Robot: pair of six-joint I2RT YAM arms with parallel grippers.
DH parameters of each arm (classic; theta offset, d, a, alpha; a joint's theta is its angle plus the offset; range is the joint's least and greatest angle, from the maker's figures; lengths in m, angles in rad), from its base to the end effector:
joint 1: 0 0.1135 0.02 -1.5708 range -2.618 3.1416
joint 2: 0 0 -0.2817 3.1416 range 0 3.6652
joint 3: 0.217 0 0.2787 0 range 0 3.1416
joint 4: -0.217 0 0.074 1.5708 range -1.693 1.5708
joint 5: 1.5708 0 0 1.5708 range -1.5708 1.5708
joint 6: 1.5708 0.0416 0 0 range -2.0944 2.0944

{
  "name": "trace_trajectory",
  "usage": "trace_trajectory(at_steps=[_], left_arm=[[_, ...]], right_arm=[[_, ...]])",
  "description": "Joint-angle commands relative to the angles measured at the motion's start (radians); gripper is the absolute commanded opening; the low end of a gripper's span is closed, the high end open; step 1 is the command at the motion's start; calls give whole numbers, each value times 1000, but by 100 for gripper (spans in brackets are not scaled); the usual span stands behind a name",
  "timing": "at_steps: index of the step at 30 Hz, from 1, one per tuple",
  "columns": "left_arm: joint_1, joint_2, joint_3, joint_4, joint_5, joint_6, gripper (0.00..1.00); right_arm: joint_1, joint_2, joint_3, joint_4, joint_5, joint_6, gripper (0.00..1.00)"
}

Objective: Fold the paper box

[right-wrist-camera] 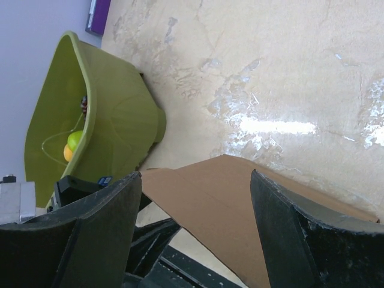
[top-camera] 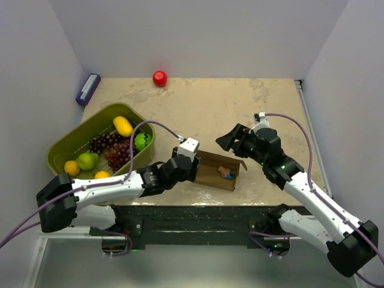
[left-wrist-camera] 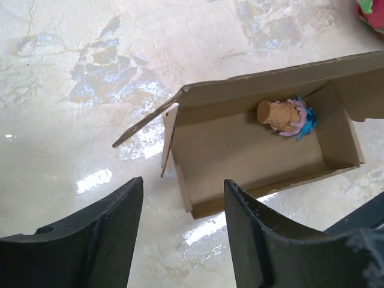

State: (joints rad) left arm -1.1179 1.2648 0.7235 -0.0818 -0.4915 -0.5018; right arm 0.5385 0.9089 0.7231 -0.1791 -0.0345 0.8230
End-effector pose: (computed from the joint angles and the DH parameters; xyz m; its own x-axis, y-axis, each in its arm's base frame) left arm 0.1442 -0.2514 0.2287 -0.5245 0.1087 -0.8444 0.4252 0.8927 -0.1492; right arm 0.1996 0.1209 0.3032 -0.6044 0.4925 -0.6262 -0.1427 0.7064 0.6933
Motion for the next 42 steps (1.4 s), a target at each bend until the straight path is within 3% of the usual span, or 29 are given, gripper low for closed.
trace_trajectory(at_steps=[1,13,18,23,35,42], left_arm=[[30,14,10,47,18,66,58],[41,59,34,117,62,85,34],[41,77,40,137,85,69,17],[40,102,53,137,103,51,9],[18,119,-24,148,110,-20,5],[13,42,-61,131,134,-23,28]], right_arm=[[5,-15,-4,47,22,2,76],[12,-24,-39,49,12,19,75],[17,-21,-42,52,13,24,75],[29,-15,-59,64,15,30,75],[81,-41,-142,47,58,77,74],[107,-82,-232,56,91,136,73]])
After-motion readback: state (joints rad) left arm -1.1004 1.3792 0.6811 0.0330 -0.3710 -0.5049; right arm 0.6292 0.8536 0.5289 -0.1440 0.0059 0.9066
